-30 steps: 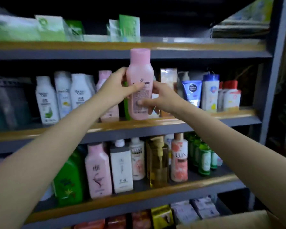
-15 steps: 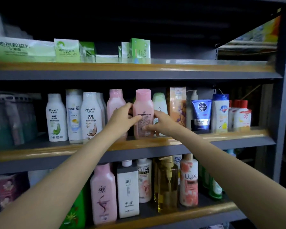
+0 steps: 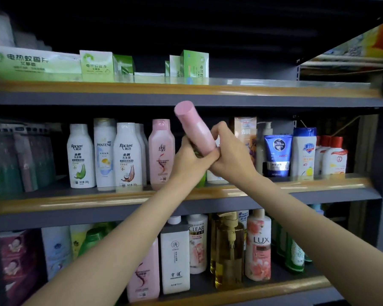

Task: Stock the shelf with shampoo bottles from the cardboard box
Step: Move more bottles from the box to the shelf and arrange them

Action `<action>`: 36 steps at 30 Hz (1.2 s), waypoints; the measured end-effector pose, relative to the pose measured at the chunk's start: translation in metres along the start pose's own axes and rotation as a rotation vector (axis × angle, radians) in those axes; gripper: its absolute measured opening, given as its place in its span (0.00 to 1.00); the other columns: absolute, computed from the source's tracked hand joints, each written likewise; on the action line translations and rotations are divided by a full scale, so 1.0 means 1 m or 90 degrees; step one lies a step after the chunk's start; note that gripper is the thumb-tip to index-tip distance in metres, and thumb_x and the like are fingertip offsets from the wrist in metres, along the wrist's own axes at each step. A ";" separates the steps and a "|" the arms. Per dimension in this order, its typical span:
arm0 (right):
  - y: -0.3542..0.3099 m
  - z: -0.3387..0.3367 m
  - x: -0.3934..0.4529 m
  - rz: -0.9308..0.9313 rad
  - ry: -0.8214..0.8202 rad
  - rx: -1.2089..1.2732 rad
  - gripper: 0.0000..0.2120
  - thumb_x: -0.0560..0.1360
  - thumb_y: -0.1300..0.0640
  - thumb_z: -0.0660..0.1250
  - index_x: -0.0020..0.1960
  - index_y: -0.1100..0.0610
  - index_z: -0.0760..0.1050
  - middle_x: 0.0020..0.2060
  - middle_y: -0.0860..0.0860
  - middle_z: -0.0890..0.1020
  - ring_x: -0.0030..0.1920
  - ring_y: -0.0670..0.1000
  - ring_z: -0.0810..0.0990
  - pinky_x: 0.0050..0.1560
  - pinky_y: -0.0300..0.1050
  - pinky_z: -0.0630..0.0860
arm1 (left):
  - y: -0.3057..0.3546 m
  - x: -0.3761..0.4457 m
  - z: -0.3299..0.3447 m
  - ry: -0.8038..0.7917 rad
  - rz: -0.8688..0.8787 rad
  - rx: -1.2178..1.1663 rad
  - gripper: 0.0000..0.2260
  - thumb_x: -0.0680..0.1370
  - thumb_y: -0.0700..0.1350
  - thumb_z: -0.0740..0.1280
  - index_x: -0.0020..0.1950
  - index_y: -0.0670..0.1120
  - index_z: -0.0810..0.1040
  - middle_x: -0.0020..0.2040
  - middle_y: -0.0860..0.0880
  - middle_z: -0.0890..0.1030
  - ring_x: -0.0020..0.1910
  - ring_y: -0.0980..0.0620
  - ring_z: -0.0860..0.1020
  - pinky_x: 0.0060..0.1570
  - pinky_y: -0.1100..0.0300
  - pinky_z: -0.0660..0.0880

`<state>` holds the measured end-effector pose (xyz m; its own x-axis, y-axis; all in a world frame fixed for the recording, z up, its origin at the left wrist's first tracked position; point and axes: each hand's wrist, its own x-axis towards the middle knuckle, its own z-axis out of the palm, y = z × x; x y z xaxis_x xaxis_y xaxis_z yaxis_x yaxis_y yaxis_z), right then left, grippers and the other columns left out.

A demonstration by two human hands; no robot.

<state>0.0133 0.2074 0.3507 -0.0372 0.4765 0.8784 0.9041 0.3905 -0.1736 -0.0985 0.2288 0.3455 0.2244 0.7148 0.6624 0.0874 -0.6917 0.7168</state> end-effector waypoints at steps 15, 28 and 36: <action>-0.003 0.007 0.009 0.172 -0.130 0.272 0.27 0.66 0.58 0.76 0.59 0.62 0.67 0.47 0.55 0.79 0.30 0.56 0.81 0.28 0.46 0.80 | -0.018 0.020 -0.049 -0.152 0.064 -0.027 0.17 0.74 0.35 0.66 0.61 0.47 0.71 0.56 0.49 0.77 0.56 0.53 0.77 0.59 0.59 0.74; -0.030 0.045 0.016 0.199 -0.191 0.286 0.21 0.69 0.59 0.74 0.55 0.62 0.67 0.36 0.46 0.77 0.27 0.45 0.78 0.28 0.37 0.77 | -0.044 0.009 -0.082 0.047 0.119 0.208 0.21 0.74 0.41 0.68 0.67 0.44 0.71 0.53 0.49 0.73 0.50 0.53 0.76 0.52 0.63 0.72; -0.043 0.064 0.020 0.218 -0.239 0.225 0.22 0.70 0.58 0.73 0.56 0.65 0.66 0.42 0.54 0.80 0.33 0.62 0.83 0.39 0.59 0.79 | -0.065 0.003 -0.093 0.071 0.084 0.377 0.20 0.76 0.48 0.64 0.68 0.44 0.70 0.58 0.44 0.75 0.53 0.47 0.77 0.57 0.52 0.75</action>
<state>-0.0533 0.2507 0.3476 0.0255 0.8406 0.5411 0.6981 0.3725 -0.6115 -0.1936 0.2857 0.3212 0.1703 0.6036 0.7789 0.5970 -0.6921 0.4058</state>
